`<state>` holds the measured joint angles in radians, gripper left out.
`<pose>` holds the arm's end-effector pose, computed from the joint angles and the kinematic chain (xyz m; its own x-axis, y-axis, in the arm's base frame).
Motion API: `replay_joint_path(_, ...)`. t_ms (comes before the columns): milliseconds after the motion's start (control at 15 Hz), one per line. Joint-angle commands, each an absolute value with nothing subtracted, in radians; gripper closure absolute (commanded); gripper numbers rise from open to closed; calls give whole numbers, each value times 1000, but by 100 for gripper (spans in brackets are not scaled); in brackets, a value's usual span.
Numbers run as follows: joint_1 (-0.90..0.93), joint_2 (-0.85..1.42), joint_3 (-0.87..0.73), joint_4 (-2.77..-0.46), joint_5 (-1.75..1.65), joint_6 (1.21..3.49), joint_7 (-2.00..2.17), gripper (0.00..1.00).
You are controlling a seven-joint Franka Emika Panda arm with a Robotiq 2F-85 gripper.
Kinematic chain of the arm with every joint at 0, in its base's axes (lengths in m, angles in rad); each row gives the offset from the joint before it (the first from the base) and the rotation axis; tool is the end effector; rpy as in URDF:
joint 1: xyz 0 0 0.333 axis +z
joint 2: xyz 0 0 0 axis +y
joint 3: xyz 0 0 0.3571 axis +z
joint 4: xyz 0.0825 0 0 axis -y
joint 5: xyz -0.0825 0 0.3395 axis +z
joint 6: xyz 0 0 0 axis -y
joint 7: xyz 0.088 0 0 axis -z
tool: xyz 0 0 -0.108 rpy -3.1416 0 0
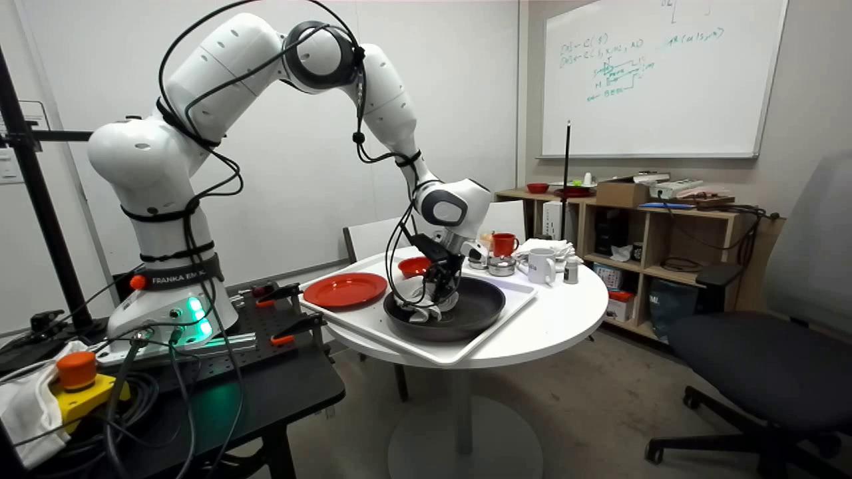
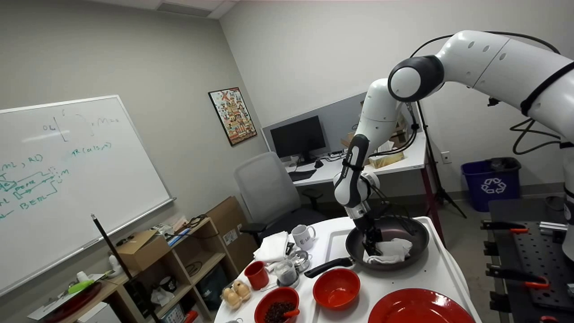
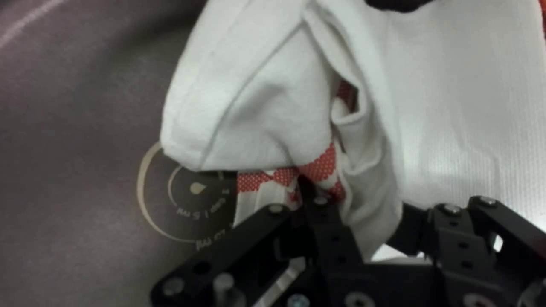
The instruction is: Use the white towel to wipe the pan
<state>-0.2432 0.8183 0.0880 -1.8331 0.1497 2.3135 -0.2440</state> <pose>0.5905 -0.0927 0.1270 0.9549 -0.0136 -0.2967 -0.0796 -0.9741 -0.2117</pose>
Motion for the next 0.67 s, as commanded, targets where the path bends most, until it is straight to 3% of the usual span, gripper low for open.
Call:
replay_joint_path(0,-232,877,98,-1782,167,2346,-279,97)
replay_joint_path(600,-248,920,121,-1733,175,2386,-343,97)
